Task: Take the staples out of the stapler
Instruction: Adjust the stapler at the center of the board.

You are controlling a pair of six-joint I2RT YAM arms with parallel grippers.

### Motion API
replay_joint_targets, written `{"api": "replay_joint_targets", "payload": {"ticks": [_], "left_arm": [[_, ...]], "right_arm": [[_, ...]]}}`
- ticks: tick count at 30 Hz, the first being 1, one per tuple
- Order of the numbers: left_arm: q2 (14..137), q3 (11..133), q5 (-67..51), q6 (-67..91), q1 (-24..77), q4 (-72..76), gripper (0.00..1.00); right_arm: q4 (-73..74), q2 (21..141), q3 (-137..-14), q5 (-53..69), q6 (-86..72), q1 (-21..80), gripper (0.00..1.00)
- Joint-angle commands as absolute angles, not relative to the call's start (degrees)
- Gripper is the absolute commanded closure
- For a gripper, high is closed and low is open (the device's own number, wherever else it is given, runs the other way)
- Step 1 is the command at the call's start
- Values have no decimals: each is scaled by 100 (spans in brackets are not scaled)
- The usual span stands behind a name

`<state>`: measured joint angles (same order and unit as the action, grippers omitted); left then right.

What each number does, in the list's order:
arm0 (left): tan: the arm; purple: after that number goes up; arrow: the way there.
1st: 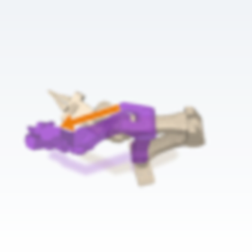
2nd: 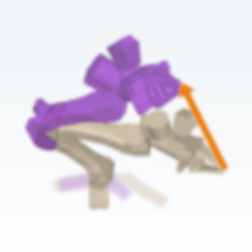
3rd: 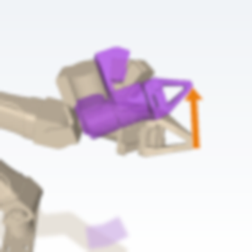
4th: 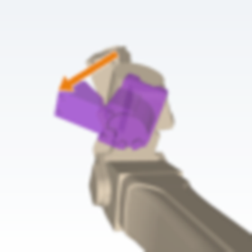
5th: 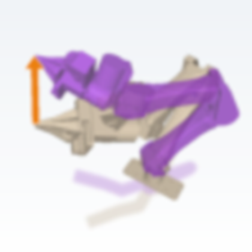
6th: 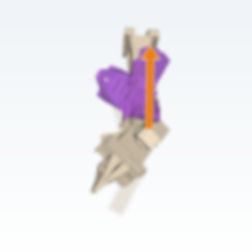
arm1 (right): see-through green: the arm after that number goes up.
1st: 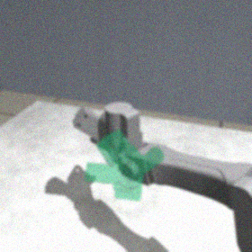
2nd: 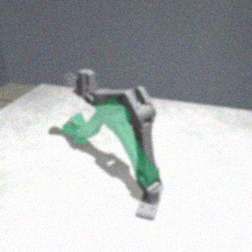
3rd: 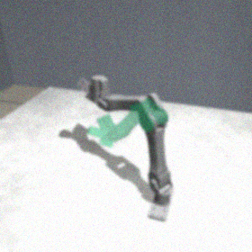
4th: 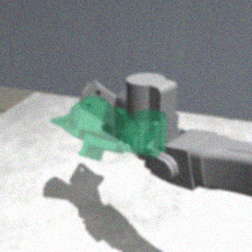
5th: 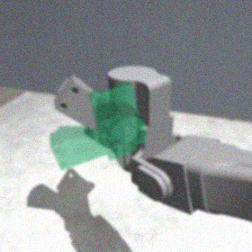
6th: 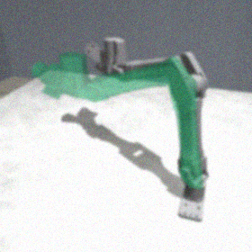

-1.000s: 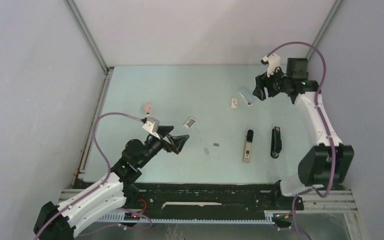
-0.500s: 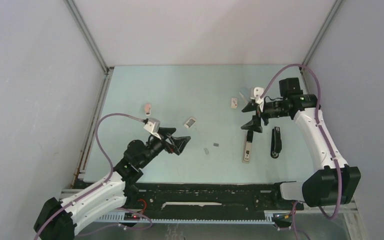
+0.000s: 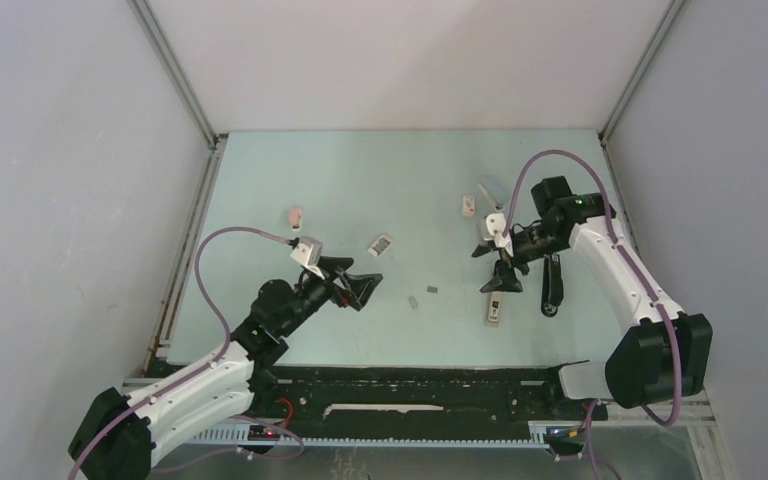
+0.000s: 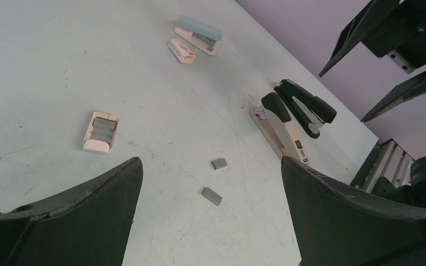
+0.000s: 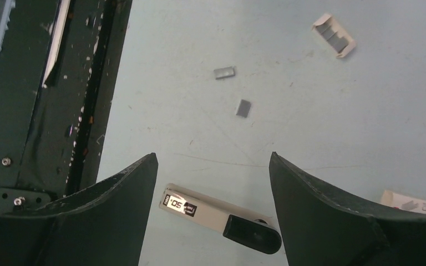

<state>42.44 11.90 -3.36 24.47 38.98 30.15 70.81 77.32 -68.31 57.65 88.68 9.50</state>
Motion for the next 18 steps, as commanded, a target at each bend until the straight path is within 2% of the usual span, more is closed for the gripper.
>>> {"api": "replay_joint_targets", "payload": {"ticks": [1,8,13,18], "left_arm": [[4283,1010,-385,2511,3858,3378,0],[4275,974,-401,2509,3837,3364,0],[4204,942,-347,2484,3840,3318,0],[4184,836,-333,2564,3840,3433,0]], "right_arm": [[7069,7586,-6591,5319,9610,1134,17],[7066,7567,-6155,4460,11030,1287,11],[6951,7778,-6146,2819,11874,1623,11],[6624,8208,-6141,2153,12343,1716,13]]}}
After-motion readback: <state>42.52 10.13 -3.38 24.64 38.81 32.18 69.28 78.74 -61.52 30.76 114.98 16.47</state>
